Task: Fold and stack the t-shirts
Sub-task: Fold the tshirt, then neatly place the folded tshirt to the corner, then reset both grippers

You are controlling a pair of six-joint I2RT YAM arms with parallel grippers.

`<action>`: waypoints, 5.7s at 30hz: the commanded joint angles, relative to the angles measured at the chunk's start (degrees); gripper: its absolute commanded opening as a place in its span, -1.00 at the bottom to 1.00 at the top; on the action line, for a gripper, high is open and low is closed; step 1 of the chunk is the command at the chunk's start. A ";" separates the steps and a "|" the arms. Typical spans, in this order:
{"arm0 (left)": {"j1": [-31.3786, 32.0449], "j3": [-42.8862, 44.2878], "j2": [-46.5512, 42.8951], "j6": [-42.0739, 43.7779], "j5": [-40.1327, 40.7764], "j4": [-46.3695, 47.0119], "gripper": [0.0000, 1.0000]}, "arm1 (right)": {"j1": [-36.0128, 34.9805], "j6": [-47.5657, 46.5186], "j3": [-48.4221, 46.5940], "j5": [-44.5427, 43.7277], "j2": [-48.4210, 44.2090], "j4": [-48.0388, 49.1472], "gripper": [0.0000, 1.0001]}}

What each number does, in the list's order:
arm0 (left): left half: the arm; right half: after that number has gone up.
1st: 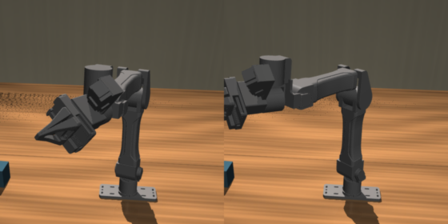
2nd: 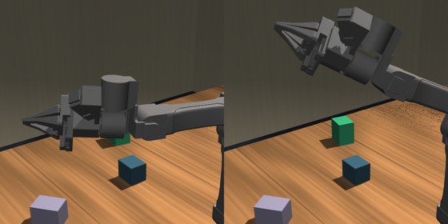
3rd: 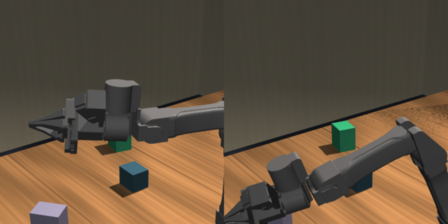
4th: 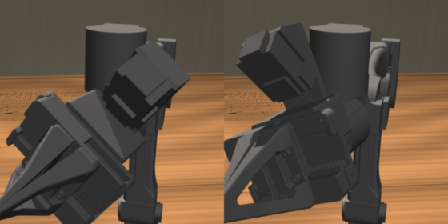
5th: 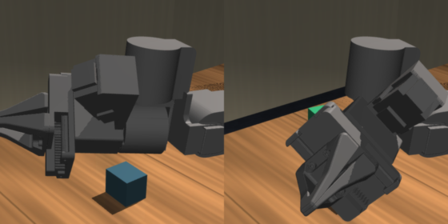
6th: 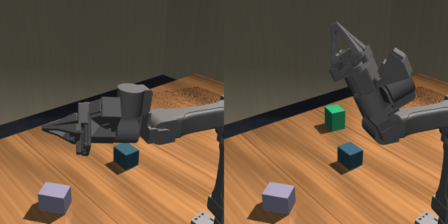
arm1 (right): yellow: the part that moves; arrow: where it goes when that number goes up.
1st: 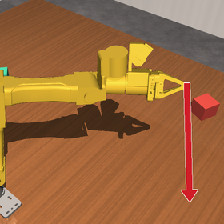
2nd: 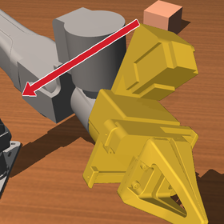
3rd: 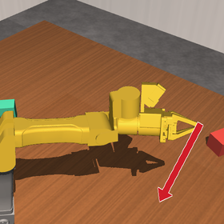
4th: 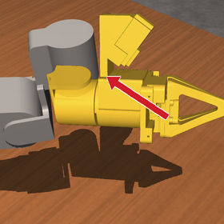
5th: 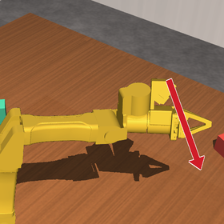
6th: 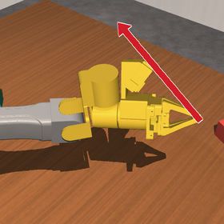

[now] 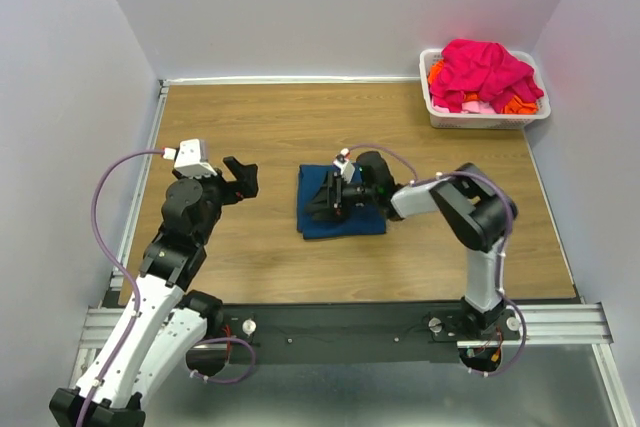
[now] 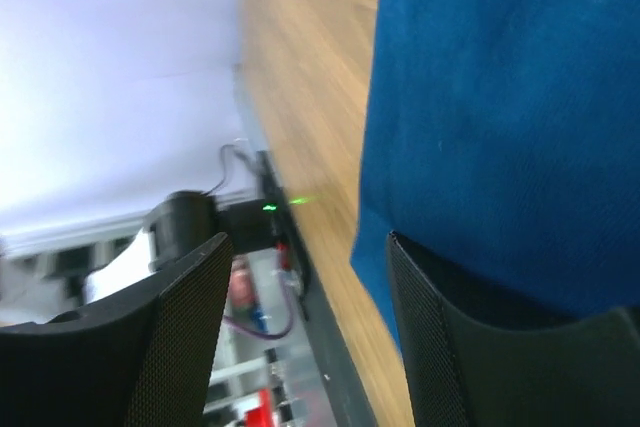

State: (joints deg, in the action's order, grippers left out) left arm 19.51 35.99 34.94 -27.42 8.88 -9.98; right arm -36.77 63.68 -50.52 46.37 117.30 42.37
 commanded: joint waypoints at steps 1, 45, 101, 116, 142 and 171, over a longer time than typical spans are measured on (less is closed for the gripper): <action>-0.26 1.97 -0.31 5.96 4.64 1.54 0.97 | -0.32 -22.07 -8.51 -15.80 -11.80 -36.08 0.40; -0.26 1.89 5.40 12.04 4.83 3.30 0.96 | 21.83 -49.81 -16.41 -87.57 -17.19 -79.71 -0.61; 0.36 1.63 3.73 11.95 6.06 2.77 0.94 | 13.48 -72.63 -18.82 -99.37 3.29 -60.66 -0.99; 0.62 1.63 4.35 11.86 6.50 2.68 0.94 | 19.37 -90.84 -19.71 -96.29 9.09 -47.91 -0.99; 0.62 1.72 5.06 12.39 5.70 3.47 0.94 | 9.71 -64.94 -18.47 -77.08 -30.49 -68.11 0.90; 0.71 -5.22 -20.25 11.95 23.63 5.41 0.97 | 9.70 -52.78 9.65 -88.56 -99.54 -65.84 1.00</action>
State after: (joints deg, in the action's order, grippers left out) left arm 20.01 33.08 16.84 -14.24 26.24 -5.72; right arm -27.27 10.96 -42.50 -40.49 17.93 -24.77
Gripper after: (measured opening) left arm 0.983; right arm 0.997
